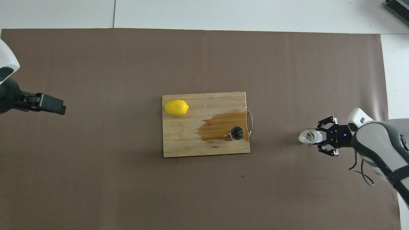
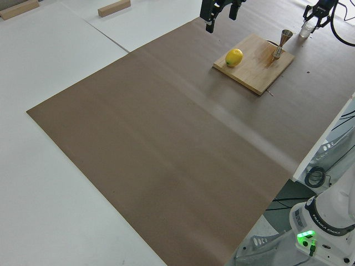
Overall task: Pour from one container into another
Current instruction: 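Grasp the white cup with the right gripper and lift it, then carry the white cup with the right gripper above the jigger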
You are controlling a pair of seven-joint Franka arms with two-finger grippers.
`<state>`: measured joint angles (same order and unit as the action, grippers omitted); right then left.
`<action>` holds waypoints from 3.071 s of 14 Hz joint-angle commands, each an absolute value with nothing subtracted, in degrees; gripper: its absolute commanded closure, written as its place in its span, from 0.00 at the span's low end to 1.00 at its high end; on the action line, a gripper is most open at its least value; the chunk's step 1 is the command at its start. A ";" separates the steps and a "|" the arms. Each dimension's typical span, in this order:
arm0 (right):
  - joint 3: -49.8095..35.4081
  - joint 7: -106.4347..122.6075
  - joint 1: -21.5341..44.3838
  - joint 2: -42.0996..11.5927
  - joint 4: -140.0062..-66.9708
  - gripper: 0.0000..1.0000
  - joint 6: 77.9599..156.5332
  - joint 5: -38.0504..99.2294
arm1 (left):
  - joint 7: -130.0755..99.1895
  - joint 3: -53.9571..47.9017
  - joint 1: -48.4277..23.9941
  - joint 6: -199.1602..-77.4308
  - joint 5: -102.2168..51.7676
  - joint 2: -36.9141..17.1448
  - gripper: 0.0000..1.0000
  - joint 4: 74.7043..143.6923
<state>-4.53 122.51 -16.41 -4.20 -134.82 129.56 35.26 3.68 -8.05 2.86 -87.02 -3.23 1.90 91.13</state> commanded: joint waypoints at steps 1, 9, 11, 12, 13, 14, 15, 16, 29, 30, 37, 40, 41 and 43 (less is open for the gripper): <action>-5.01 123.84 -16.44 -1.77 -134.56 1.00 129.64 37.44 | 2.72 -7.73 2.81 -84.90 -0.97 3.69 0.00 91.40; -10.63 101.49 -11.01 5.53 -132.54 1.00 129.02 32.72 | 2.99 -7.82 2.90 -85.26 -1.05 3.87 0.00 92.11; -10.72 88.83 -6.00 5.80 -129.30 1.00 128.76 23.77 | 2.90 -7.82 2.90 -84.82 -1.05 3.95 0.00 92.11; -10.81 82.85 -3.54 5.80 -127.98 1.00 128.76 20.16 | 2.81 -7.82 2.90 -84.64 -1.05 4.04 0.00 92.11; -10.81 76.96 -0.99 5.45 -126.92 1.00 128.76 17.17 | 2.81 -7.82 2.90 -84.64 -1.05 4.04 0.00 92.11; -10.81 72.21 1.38 5.28 -126.31 1.00 128.85 14.70 | 2.81 -7.82 2.90 -84.64 -1.05 4.04 0.00 92.11; -10.72 68.42 3.23 5.10 -125.43 1.00 128.85 11.98 | 2.90 -7.82 2.90 -84.64 -1.05 4.04 0.00 92.11; -10.81 64.72 4.90 4.92 -124.81 1.00 128.67 9.00 | 2.81 -7.82 2.90 -84.64 -1.05 4.04 0.00 92.11; -10.81 47.72 18.36 2.46 -120.76 1.00 124.28 -20.91 | 2.81 -7.30 0.88 -84.73 -1.05 4.22 0.00 92.73; -10.81 47.64 18.89 2.46 -120.94 1.00 123.93 -21.70 | 2.73 -6.16 0.01 -84.81 -1.05 4.22 0.00 92.72; -10.81 45.44 21.26 2.55 -121.03 1.00 120.50 -27.77 | 2.81 -5.10 -0.09 -84.64 -1.05 4.31 0.00 92.72; -10.90 44.74 22.59 2.02 -121.03 1.00 120.32 -30.58 | 2.81 -5.10 0.00 -84.64 -1.05 4.31 0.00 92.72; -10.90 44.21 22.67 1.93 -121.03 1.00 120.32 -31.11 | 2.81 -5.10 0.00 -84.64 -1.05 4.31 0.00 92.72; -10.81 43.86 24.17 1.76 -121.03 1.00 120.06 -32.69 | 2.81 -5.10 0.00 -84.64 -1.05 4.31 0.00 92.72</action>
<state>-10.88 45.69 23.03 2.33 -121.66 121.24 -30.06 3.44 -5.83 0.88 -85.03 -2.09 3.24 91.75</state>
